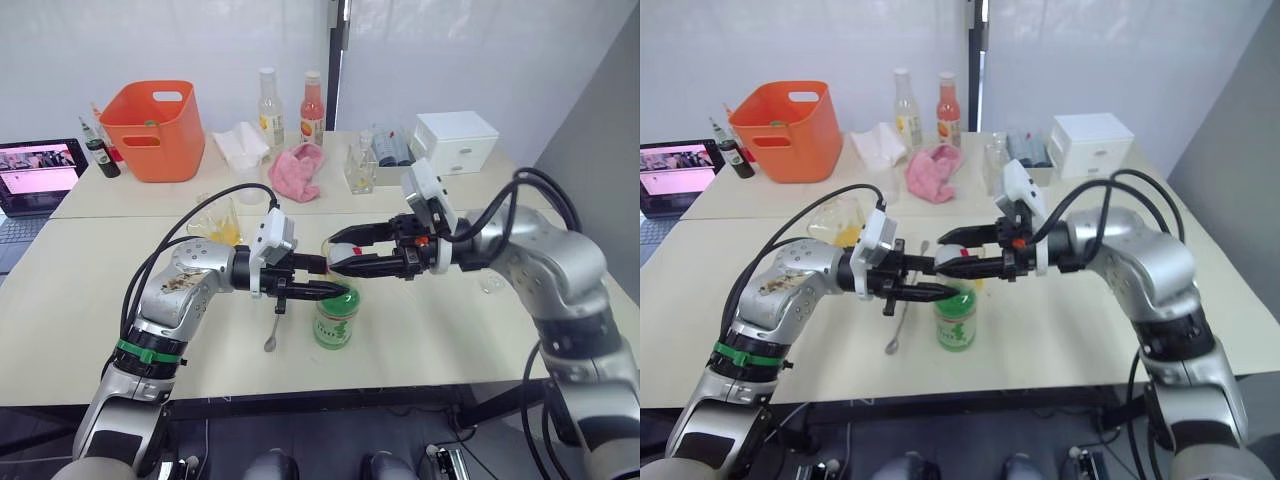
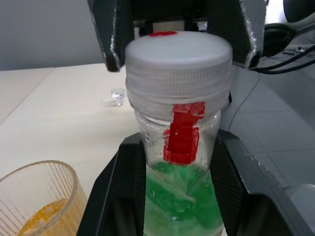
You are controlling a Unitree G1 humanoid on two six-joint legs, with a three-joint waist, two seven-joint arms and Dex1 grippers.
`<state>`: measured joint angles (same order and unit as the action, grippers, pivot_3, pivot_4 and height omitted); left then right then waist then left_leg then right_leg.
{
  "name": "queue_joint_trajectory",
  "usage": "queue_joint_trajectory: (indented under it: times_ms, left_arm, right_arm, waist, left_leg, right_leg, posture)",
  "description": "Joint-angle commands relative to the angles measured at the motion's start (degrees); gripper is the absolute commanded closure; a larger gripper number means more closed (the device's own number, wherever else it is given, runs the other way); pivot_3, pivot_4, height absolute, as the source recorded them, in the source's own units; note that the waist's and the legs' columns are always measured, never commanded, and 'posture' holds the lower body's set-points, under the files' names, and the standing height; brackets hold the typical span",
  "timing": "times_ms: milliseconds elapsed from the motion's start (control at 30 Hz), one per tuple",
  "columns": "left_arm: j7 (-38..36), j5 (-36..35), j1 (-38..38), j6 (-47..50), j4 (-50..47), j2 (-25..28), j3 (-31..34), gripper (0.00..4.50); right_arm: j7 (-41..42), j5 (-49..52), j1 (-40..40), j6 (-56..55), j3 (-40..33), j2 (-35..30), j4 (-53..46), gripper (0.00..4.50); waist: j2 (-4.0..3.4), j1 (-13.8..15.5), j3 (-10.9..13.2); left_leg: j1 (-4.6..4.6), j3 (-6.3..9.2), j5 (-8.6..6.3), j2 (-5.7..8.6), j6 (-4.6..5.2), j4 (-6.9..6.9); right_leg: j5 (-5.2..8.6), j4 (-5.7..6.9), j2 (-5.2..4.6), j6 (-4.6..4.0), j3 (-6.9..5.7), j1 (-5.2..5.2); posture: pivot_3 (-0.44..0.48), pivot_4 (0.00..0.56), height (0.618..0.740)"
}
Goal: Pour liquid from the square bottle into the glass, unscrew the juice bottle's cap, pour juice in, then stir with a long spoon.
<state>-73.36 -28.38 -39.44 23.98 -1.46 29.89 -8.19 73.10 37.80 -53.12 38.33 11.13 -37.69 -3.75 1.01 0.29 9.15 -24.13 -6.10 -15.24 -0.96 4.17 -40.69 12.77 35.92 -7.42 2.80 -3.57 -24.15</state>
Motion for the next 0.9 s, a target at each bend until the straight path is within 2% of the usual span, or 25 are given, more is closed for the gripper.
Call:
queue_joint_trajectory:
  times_ms: [33, 167, 233, 400, 433, 567, 733, 800, 900]
  left_arm:
    - [-0.11, -0.07, 0.34, 0.65, -1.85, 0.25, -0.52, 3.08]
    - [0.25, -0.17, 0.62, 0.95, -2.4, 0.49, -0.34, 3.08]
    - [0.38, -0.14, 0.7, 0.99, -2.49, 0.57, -0.28, 3.08]
    - [0.65, -0.07, 1.03, 0.89, -2.48, 0.57, -0.26, 3.08]
    - [0.72, -0.05, 1.08, 0.86, -2.5, 0.53, -0.28, 3.08]
    - [1.01, -0.01, 1.32, 0.7, -2.36, 0.46, -0.12, 3.08]
    - [1.85, 0.11, 1.78, 0.45, -2.33, -0.02, 0.02, 3.08]
    - [2.01, 0.01, 1.9, 0.6, -2.58, 0.03, 0.1, 3.08]
    - [2.06, -0.11, 1.75, 0.71, -2.43, 0.02, 0.14, 3.08]
  right_arm:
    - [12.01, -5.25, -5.66, -8.36, 4.47, 1.84, 9.24, 2.83]
    - [18.68, -6.75, -9.3, -9.98, 5.09, 3.65, 15.45, 2.83]
    - [19.01, -7.23, -10.21, -10.12, 4.38, 4.25, 16.52, 1.79]
    - [15.59, -3.77, -9.96, -4.74, -0.53, 3.34, 11.55, 0.2]
    - [14.49, -3.21, -9.61, -3.65, -1.57, 3.01, 10.26, 0.03]
    - [5.26, -0.4, -5.02, 3.12, -6.98, 0.4, -0.86, 0.03]
    - [-18.36, 3.16, 6.35, 18.0, -14.58, 0.74, -23.07, 0.03]
    - [-26.77, 5.47, 9.5, 23.97, -17.32, 2.23, -29.58, 0.03]
    - [-41.45, 7.45, 12.67, 34.37, -21.58, 8.8, -37.24, 0.03]
  waist:
    - [0.0, 0.01, 0.0]
    - [0.0, 0.12, 0.0]
    - [0.0, 0.07, 0.0]
    - [0.0, 0.17, 0.0]
    - [0.0, 0.19, 0.0]
    - [0.0, 0.37, 0.0]
    - [0.0, 0.39, 0.0]
    - [0.0, 0.39, 0.0]
    - [0.0, 0.38, 0.0]
  left_leg:
    - [-0.01, -0.01, 0.0, 0.0, 0.0, -0.03]
    - [-0.04, 0.0, 0.01, -0.05, -0.01, -0.06]
    - [-0.05, -0.01, 0.02, -0.06, -0.04, -0.07]
    - [-0.08, -0.01, 0.06, -0.07, -0.11, -0.07]
    - [-0.11, -0.01, 0.06, -0.07, -0.11, -0.06]
    - [-0.11, 0.01, 0.05, -0.1, -0.11, -0.07]
    - [-0.1, 0.02, 0.07, -0.12, -0.15, -0.06]
    - [-0.1, 0.01, 0.09, -0.11, -0.18, -0.06]
    - [-0.07, 0.03, 0.11, -0.11, -0.21, -0.07]
  right_leg:
    - [0.0, 0.0, 0.0, 0.01, 0.01, 0.0]
    - [-0.02, -0.02, 0.0, 0.03, -0.01, 0.01]
    - [-0.02, -0.02, -0.01, 0.03, 0.0, 0.0]
    - [-0.02, 0.03, -0.01, 0.03, -0.01, -0.06]
    - [-0.02, 0.02, -0.02, 0.03, -0.01, -0.07]
    - [-0.02, 0.0, -0.04, 0.03, -0.06, -0.05]
    - [-0.02, 0.05, -0.06, 0.02, -0.07, -0.06]
    - [-0.02, 0.08, -0.09, 0.02, -0.06, -0.07]
    - [-0.03, 0.12, -0.09, 0.01, -0.06, -0.05]
  posture:
    - [0.0, 0.15, 0.74]
    - [0.0, 0.15, 0.74]
    - [0.0, 0.15, 0.74]
    - [0.0, 0.15, 0.74]
    - [0.0, 0.15, 0.74]
    - [0.0, 0.15, 0.74]
    - [0.0, 0.15, 0.74]
    - [0.0, 0.15, 0.74]
    - [0.0, 0.15, 0.74]
